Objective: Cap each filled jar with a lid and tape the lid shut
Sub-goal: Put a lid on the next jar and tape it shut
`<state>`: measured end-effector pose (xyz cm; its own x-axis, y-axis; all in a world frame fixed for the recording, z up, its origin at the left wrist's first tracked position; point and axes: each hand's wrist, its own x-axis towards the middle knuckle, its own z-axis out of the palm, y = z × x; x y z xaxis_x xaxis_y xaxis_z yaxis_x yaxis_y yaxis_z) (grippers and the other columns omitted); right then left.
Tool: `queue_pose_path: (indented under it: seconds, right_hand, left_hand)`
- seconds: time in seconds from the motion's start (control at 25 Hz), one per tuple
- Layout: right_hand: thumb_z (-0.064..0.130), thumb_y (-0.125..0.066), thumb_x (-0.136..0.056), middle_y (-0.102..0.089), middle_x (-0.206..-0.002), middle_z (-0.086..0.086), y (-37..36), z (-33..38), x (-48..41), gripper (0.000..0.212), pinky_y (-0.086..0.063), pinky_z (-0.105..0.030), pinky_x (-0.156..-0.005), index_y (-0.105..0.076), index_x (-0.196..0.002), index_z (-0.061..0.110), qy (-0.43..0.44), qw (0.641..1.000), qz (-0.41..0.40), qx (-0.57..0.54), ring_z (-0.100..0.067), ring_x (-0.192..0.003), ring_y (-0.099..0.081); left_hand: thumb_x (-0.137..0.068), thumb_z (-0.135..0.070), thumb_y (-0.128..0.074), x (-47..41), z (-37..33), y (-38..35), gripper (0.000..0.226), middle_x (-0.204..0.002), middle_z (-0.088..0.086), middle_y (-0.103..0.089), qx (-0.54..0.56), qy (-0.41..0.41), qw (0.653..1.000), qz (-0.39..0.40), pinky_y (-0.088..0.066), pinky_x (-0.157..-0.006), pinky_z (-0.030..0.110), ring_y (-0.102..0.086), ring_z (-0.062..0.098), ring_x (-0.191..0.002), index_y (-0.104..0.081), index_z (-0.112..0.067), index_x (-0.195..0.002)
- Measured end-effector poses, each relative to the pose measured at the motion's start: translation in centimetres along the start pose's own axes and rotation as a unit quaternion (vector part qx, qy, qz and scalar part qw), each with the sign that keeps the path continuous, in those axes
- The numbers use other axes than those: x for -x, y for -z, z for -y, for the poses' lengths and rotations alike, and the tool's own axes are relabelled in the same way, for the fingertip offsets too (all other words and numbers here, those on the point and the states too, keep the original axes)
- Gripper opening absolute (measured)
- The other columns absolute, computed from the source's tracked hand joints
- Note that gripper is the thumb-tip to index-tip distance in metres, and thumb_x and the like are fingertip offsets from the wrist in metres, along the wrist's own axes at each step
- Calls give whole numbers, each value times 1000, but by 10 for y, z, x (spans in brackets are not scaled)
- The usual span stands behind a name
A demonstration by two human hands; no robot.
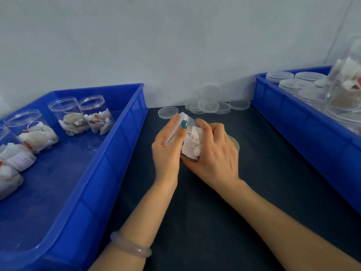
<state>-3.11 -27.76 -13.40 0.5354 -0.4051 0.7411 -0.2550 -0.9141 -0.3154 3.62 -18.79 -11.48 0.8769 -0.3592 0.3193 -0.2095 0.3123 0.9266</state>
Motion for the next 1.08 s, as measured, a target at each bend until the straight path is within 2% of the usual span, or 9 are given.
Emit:
queue_pose_path:
  seconds: [0.2, 0.24, 0.36, 0.44, 0.48, 0.6, 0.72, 0.84, 1.08]
  right_hand:
    - [68, -70, -59, -60, -112, 10, 15, -11, -18, 84, -51, -28, -71, -50, -129, 26, -46, 960, 202, -189, -8, -92, -62]
    - [65, -71, -57, -66, -107, 9, 21, -14, -23, 78, -54, -29, -76, -54, -123, 27, -88, 908, 274, -303, -8, -92, -65]
    - [54, -82, -51, -75, -91, 1, 33, -22, -26, 68, -58, -29, -77, -64, -107, 19, -203, 658, 418, -592, -13, -84, -72]
    - [59, -88, -47, -76, -90, 0, 33, -22, -23, 76, -58, -28, -76, -64, -106, 16, -222, 600, 441, -629, -14, -83, -72]
    - [57, -86, -53, -76, -92, 1, 30, -20, -22, 71, -58, -29, -77, -63, -107, 17, -219, 622, 431, -616, -13, -86, -73]
    - [50, -81, -69, -71, -108, 9, 22, -12, -25, 58, -52, -32, -84, -57, -117, 29, -198, 807, 315, -460, -6, -96, -68]
    - [73, -68, -61, -55, -123, 15, 17, -8, -18, 86, -50, -32, -83, -45, -132, 30, -99, 949, 218, -203, -4, -103, -58]
    - [80, -61, -56, -55, -121, 16, 15, -6, -14, 92, -53, -36, -83, -46, -132, 29, -63, 952, 239, -184, -4, -100, -58]
    - [62, -78, -54, -70, -104, 9, 13, -14, -19, 73, -52, -47, -95, -60, -116, 27, -123, 844, 375, -364, -12, -100, -66]
  left_hand:
    - [-75, -47, -80, -12, -9, 20, 46, -121, -3, -70, 1, -3, 994, 107, -55, -96, 42, -66, 18, -114, -71, -28, -116]
    - [-72, -50, -80, -14, -11, 24, 53, -121, 0, -70, 15, -2, 992, 129, -54, -97, 45, -66, 21, -114, -69, -25, -117]
    - [-65, -60, -81, -14, -15, 26, 79, -126, 5, -66, 95, 34, 975, 196, -55, -94, 41, -64, 24, -116, -57, -21, -129]
    - [-74, -55, -77, -12, -16, 28, 81, -137, 10, -60, 152, 62, 962, 219, -51, -101, 43, -59, 29, -125, -47, -22, -141]
    - [-81, -47, -71, -13, -17, 30, 74, -141, 13, -57, 183, 74, 958, 208, -51, -102, 44, -58, 31, -126, -43, -22, -145]
    - [-83, -31, -54, -15, -20, 31, 66, -143, 14, -54, 180, 83, 972, 129, -53, -95, 42, -56, 30, -128, -41, -20, -147]
    - [-65, -53, -79, -14, -17, 24, 77, -137, 4, -60, 38, 54, 993, 98, -47, -105, 50, -58, 23, -126, -54, -27, -133]
    - [-45, -70, -86, -15, -14, 24, 88, -128, 0, -66, -22, 57, 994, 85, -49, -103, 52, -63, 19, -119, -59, -36, -122]
    - [-64, -50, -78, -19, -9, 31, 56, -121, -7, -70, -28, 40, 992, 118, -51, -102, 46, -64, 15, -117, -66, -34, -117]
